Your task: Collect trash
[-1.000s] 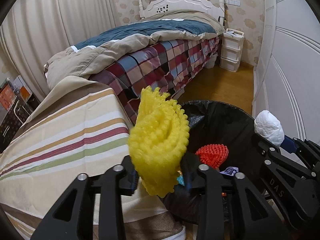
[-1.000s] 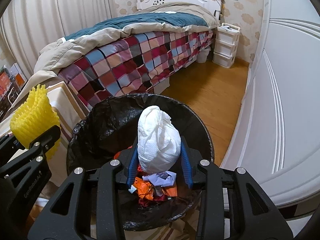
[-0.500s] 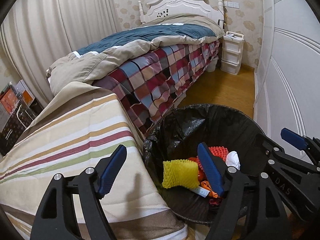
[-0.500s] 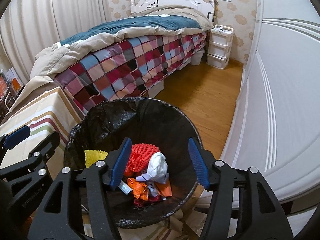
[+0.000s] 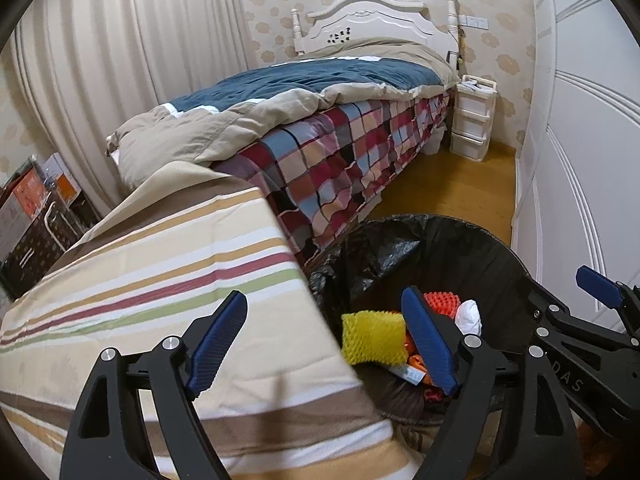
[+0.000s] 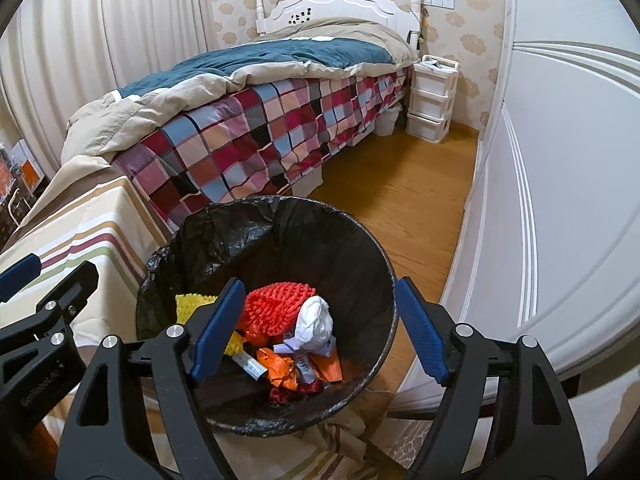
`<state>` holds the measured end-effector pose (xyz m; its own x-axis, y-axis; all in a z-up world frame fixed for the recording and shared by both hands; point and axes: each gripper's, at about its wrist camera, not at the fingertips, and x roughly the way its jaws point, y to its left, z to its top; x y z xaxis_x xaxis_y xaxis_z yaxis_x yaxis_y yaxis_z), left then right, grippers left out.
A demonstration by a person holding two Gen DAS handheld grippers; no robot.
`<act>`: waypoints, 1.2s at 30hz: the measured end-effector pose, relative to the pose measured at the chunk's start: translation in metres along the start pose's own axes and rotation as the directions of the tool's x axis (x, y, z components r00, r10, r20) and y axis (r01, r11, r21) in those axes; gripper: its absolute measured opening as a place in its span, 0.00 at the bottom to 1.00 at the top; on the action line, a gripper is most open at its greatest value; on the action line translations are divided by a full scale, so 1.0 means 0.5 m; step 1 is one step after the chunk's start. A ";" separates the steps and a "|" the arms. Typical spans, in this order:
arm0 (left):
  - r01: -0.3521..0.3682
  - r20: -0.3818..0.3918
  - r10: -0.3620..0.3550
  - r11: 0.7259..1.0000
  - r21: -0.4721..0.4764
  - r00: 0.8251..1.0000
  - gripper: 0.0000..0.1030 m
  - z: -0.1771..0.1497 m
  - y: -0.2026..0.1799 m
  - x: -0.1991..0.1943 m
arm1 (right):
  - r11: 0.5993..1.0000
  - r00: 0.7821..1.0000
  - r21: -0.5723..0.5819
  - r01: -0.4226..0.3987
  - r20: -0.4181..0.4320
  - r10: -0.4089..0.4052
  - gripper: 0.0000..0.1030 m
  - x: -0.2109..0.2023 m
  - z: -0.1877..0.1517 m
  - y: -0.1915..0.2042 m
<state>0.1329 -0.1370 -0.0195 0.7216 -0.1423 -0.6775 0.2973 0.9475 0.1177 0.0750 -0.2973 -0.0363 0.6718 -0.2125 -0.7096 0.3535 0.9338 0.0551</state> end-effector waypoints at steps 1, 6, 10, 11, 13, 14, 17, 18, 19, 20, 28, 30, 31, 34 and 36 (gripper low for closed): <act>-0.003 0.002 0.003 1.000 -0.001 1.000 0.78 -0.004 0.004 -0.005 | 1.000 1.000 0.002 -0.003 0.002 0.003 0.74 -0.005 -0.003 0.003; -0.020 0.016 0.020 0.999 -0.026 1.000 0.79 -0.025 0.038 -0.039 | 1.000 1.000 -0.007 -0.021 0.019 0.021 0.74 -0.041 -0.022 0.029; -0.033 0.029 0.034 0.998 -0.046 0.999 0.79 -0.048 0.068 -0.071 | 0.999 0.999 -0.014 -0.037 0.038 0.038 0.74 -0.074 -0.038 0.049; -0.035 0.033 0.036 0.998 -0.050 0.999 0.79 -0.053 0.075 -0.078 | 0.999 0.998 -0.017 -0.041 0.042 0.041 0.74 -0.082 -0.042 0.054; -0.044 0.039 0.046 0.997 -0.060 0.998 0.79 -0.066 0.090 -0.095 | 0.999 0.997 -0.025 -0.047 0.053 0.048 0.75 -0.101 -0.049 0.065; -0.047 0.043 0.050 0.997 -0.067 0.998 0.79 -0.072 0.099 -0.103 | 0.998 0.997 -0.030 -0.048 0.058 0.050 0.75 -0.109 -0.052 0.069; -0.055 0.048 0.059 0.995 -0.086 0.997 0.79 -0.086 0.120 -0.125 | 0.998 0.995 -0.041 -0.056 0.076 0.059 0.75 -0.137 -0.062 0.082; -0.058 0.051 0.063 0.994 -0.092 0.997 0.79 -0.091 0.127 -0.133 | 0.997 0.995 -0.046 -0.059 0.083 0.062 0.76 -0.148 -0.065 0.086; -0.061 0.054 0.066 0.994 -0.096 0.996 0.80 -0.094 0.131 -0.139 | 0.997 0.994 -0.051 -0.059 0.089 0.063 0.77 -0.157 -0.069 0.090; -0.064 0.057 0.069 0.993 -0.100 0.996 0.80 -0.098 0.134 -0.147 | 0.997 0.993 -0.055 -0.058 0.095 0.063 0.79 -0.165 -0.072 0.093; -0.079 0.089 0.091 0.988 -0.129 0.992 0.80 -0.124 0.161 -0.202 | 0.993 0.988 -0.097 -0.061 0.136 0.074 0.80 -0.222 -0.093 0.117; -0.088 0.096 0.101 0.987 -0.135 0.990 0.80 -0.131 0.165 -0.213 | 0.992 0.987 -0.102 -0.068 0.140 0.082 0.81 -0.234 -0.099 0.120; -0.089 0.098 0.104 0.986 -0.139 0.990 0.81 -0.134 0.168 -0.218 | 0.992 0.987 -0.104 -0.069 0.140 0.084 0.81 -0.237 -0.100 0.121; -0.092 0.100 0.108 0.984 -0.153 0.989 0.81 -0.142 0.178 -0.227 | 0.991 0.986 -0.112 -0.075 0.142 0.091 0.81 -0.248 -0.106 0.125; -0.095 0.102 0.112 0.983 -0.159 0.988 0.81 -0.142 0.181 -0.231 | 0.990 0.985 -0.116 -0.078 0.143 0.094 0.81 -0.251 -0.108 0.127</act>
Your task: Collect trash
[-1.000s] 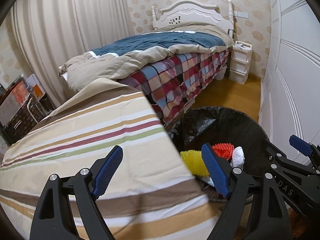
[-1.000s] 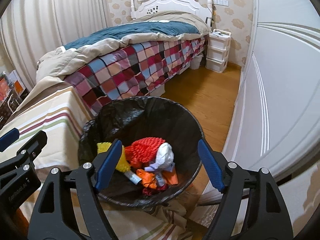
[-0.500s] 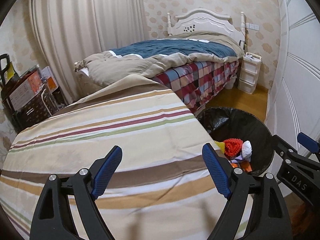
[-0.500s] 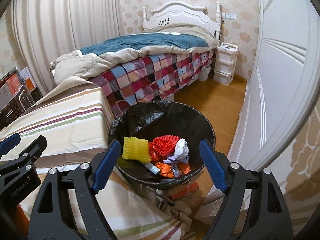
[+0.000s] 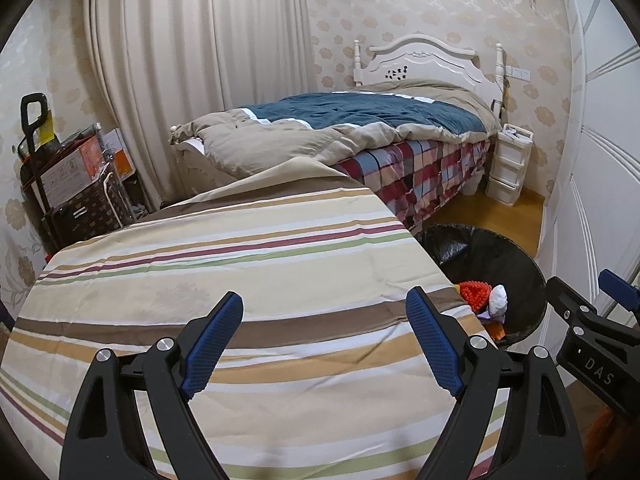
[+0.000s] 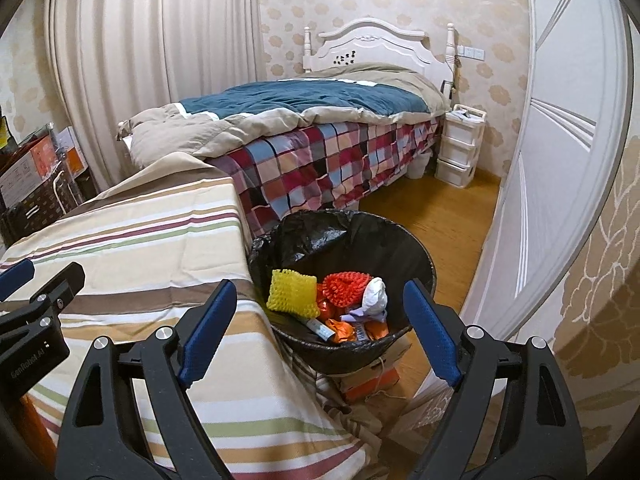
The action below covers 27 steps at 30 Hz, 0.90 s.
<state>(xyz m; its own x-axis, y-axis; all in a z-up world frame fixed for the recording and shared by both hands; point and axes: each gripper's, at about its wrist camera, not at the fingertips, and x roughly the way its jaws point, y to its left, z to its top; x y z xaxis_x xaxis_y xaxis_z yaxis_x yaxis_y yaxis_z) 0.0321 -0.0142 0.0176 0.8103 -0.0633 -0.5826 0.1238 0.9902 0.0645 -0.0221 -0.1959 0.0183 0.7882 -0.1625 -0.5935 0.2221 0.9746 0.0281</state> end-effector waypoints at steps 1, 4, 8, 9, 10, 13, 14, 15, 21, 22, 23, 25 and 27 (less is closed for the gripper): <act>-0.001 0.001 0.001 1.000 -0.002 1.000 0.81 -0.001 0.002 -0.001 | 1.000 1.000 -0.002 -0.001 0.001 0.001 0.81 -0.001 0.000 0.002; -0.002 0.004 0.002 1.000 -0.008 1.000 0.81 -0.002 0.007 -0.005 | 1.000 1.000 -0.007 -0.003 0.003 0.003 0.81 -0.007 -0.003 0.004; -0.002 0.007 0.002 1.000 -0.010 1.000 0.81 -0.002 0.011 -0.006 | 1.000 1.000 -0.011 -0.002 0.008 0.002 0.81 -0.010 -0.003 0.006; -0.002 0.008 0.002 1.000 -0.011 1.000 0.81 -0.001 0.012 -0.006 | 1.000 1.000 -0.011 -0.001 0.008 0.001 0.81 -0.011 -0.003 0.006; -0.003 0.008 0.003 1.000 -0.009 1.000 0.81 -0.002 0.012 -0.006 | 1.000 1.000 -0.012 0.000 0.009 0.000 0.81 -0.011 -0.002 0.007; -0.003 0.007 0.003 1.000 -0.010 1.000 0.81 -0.002 0.012 -0.006 | 1.000 1.000 -0.014 0.002 0.011 -0.002 0.81 -0.010 -0.001 0.008; -0.003 0.007 0.003 1.000 -0.011 1.000 0.81 -0.002 0.012 -0.005 | 1.000 1.000 -0.014 0.002 0.010 -0.002 0.81 -0.010 -0.001 0.008; -0.002 0.007 0.002 1.000 -0.010 1.000 0.81 -0.002 0.012 -0.006 | 1.000 1.000 -0.014 0.003 0.010 -0.002 0.81 -0.010 0.000 0.009; -0.003 0.007 0.003 1.000 -0.010 1.000 0.81 -0.003 0.013 -0.005 | 1.000 1.000 -0.014 0.001 0.010 -0.001 0.81 -0.010 -0.001 0.008; -0.003 0.007 0.003 1.000 -0.010 1.000 0.81 -0.003 0.012 -0.005 | 1.000 1.000 -0.014 0.001 0.010 -0.001 0.81 -0.010 -0.001 0.008; -0.003 0.006 0.003 1.000 -0.011 1.000 0.81 -0.003 0.013 -0.005 | 1.000 1.000 -0.013 0.001 0.010 -0.001 0.81 -0.010 -0.001 0.008; -0.004 0.005 0.004 1.000 -0.013 1.000 0.81 -0.002 0.015 -0.008 | 1.000 1.000 -0.014 0.002 0.010 -0.001 0.81 -0.011 -0.001 0.009; -0.004 0.004 0.004 1.000 -0.014 1.000 0.81 -0.002 0.016 -0.010 | 1.000 1.000 -0.014 0.002 0.011 -0.001 0.81 -0.011 -0.001 0.009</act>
